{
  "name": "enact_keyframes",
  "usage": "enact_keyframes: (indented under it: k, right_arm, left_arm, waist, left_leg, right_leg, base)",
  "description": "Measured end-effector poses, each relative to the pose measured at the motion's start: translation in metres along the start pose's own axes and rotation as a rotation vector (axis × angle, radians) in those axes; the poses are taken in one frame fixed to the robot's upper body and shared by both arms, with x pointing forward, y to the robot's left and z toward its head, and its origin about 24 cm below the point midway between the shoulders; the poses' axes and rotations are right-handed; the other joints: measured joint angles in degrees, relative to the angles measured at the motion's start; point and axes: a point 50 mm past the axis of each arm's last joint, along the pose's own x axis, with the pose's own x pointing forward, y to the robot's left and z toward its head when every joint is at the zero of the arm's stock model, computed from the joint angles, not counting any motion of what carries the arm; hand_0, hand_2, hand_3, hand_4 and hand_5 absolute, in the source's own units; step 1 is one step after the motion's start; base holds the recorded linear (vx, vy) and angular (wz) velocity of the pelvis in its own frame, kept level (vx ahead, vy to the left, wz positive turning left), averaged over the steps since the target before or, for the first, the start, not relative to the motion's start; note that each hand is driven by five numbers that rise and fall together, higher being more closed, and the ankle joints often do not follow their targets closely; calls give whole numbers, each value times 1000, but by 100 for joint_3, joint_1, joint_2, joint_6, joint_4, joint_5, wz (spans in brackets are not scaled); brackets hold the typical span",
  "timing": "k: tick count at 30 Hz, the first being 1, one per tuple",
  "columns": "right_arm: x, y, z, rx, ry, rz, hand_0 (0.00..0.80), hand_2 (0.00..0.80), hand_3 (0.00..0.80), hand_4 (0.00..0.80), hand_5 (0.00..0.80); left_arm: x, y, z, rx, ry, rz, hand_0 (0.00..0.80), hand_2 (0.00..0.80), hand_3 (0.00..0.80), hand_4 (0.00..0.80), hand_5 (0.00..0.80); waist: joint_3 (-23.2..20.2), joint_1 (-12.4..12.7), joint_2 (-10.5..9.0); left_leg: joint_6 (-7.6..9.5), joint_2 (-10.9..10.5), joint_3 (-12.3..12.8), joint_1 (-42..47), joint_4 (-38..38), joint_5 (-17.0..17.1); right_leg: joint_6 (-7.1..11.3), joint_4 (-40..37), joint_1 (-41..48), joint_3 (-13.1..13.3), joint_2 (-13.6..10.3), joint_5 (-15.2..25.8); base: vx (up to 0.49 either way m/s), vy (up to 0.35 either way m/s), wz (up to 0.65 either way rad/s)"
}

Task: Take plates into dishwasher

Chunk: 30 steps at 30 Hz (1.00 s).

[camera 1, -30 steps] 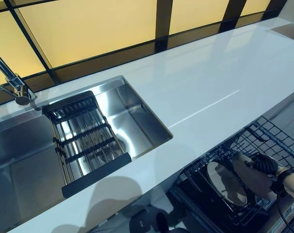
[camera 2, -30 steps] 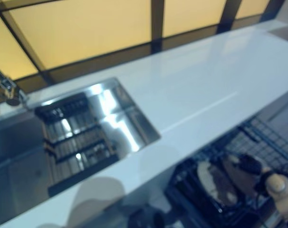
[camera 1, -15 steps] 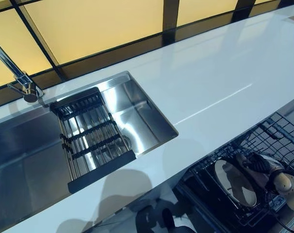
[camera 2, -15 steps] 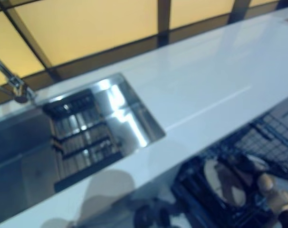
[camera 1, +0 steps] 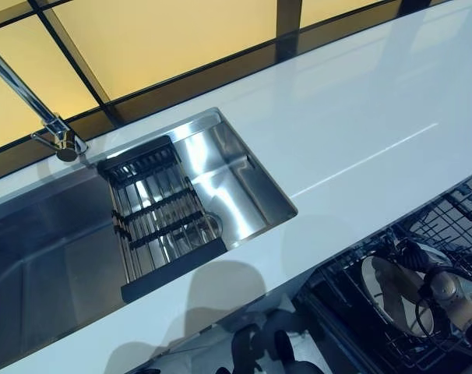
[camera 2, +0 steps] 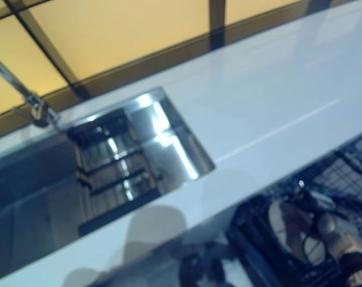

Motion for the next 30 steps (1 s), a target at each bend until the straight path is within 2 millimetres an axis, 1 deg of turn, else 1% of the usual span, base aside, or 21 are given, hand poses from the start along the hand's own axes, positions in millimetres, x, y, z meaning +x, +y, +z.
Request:
enact_keyframes:
  k: [2, 10, 11, 12, 19, 25, 27, 30]
  right_arm:
    - [1, -2, 0, 1, 1, -10, 800, 800, 800, 800, 800]
    - [2, -4, 1, 2, 1, -20, 800, 800, 800, 800, 800]
    - [2, -4, 1, 2, 1, -20, 521, 521, 521, 521, 521]
    - [2, -4, 1, 2, 3, -21, 0, 0, 0, 0, 0]
    - [-1, -7, -2, -11, 0, 2, 0, 0, 0, 0, 0]
    - [-7, -13, 2, -3, -26, 52, 0, 0, 0, 0, 0]
    - [-7, -19, 6, 30, -33, 61, 0, 0, 0, 0, 0]
    - [-12, -23, 7, 62, -38, 84, 0, 0, 0, 0, 0]
  left_arm:
    - [0, 0, 1, 0, -3, -7, 0, 0, 0, 0, 0]
    - [0, 0, 2, 0, -6, -7, 0, 0, 0, 0, 0]
    - [0, 0, 2, 0, -6, -8, 0, 0, 0, 0, 0]
    - [0, 0, 2, 0, -6, -8, 0, 0, 0, 0, 0]
    - [0, 0, 2, -2, -8, -7, 0, 0, 0, 0, 0]
    - [0, 2, 5, -13, -18, -1, 0, 0, 0, 0, 0]
    - [-1, 5, 2, -43, -12, 11, 0, 0, 0, 0, 0]
    - [-2, 10, 0, -95, 4, 41, 0, 0, 0, 0, 0]
  waist:
    - [12, -1, 30]
    - [23, -3, 53]
    - [23, -3, 53]
    - [24, -6, 52]
    - [44, -12, 21]
    - [126, -65, -117]
    - [152, -163, -251]
    - [144, -172, -515]
  left_leg:
    - [4, -13, -62, -18, 2, 2]
    - [6, -13, -66, -20, 0, 3]
    - [6, -13, -66, -21, 0, 3]
    - [6, -15, -67, -22, 1, 3]
    - [6, -15, -67, -35, -1, 2]
    - [10, -15, -62, -24, -2, 0]
    - [7, -13, -55, -12, -2, 2]
    - [3, -3, -50, 42, -3, -3]
  right_leg:
    - [-8, 1, -9, -10, -7, 6]
    - [-17, 1, -10, -15, -6, 12]
    - [-16, 1, -11, -15, -6, 12]
    - [-18, 1, -13, -14, -5, 13]
    - [-32, 6, -23, -13, 0, 24]
    - [-37, 25, -16, 0, 7, 38]
    - [-44, 28, -6, 8, 13, 48]
    - [-43, 29, 14, 71, 32, 68]
  base:
    - [-7, 12, 2]
    - [0, 0, 0]
    - [0, 0, 0]
    - [0, 0, 0]
    - [0, 0, 0]
    - [10, 30, -1]
    - [16, 35, -4]
    - [14, 53, -11]
